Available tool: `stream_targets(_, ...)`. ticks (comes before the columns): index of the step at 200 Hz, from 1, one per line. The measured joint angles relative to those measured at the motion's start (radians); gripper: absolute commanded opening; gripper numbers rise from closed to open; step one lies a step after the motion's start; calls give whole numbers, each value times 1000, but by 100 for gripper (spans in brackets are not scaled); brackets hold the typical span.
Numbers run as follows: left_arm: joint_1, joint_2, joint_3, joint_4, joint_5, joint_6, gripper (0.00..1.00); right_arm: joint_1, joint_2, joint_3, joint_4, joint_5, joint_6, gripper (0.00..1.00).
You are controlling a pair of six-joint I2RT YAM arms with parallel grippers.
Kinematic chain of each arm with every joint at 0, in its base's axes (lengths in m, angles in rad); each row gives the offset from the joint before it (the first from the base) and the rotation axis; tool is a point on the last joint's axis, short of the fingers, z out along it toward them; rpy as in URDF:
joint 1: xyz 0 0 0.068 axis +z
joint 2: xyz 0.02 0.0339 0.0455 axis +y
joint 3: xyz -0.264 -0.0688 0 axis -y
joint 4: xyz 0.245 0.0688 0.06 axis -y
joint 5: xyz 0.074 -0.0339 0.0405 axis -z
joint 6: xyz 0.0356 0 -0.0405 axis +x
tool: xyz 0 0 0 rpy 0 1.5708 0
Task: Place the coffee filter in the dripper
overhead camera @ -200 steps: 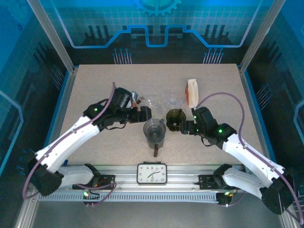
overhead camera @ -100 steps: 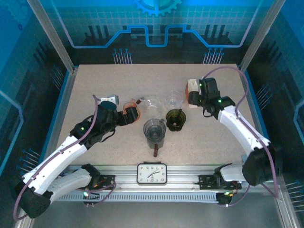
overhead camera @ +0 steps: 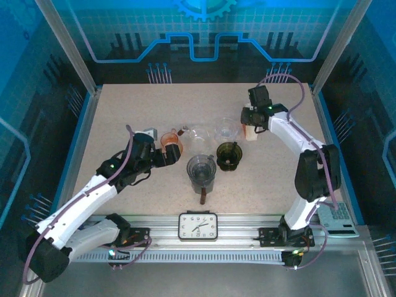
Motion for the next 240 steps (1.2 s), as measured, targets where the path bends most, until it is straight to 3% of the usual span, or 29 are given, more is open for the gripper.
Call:
stream_targets(96, 51, 13, -37, 46, 69, -2, 99, 35, 178, 151, -87, 91, 11, 32)
stream_targets(240, 74, 29, -49, 76, 116, -6, 99, 47, 263, 233, -127, 175, 3, 21)
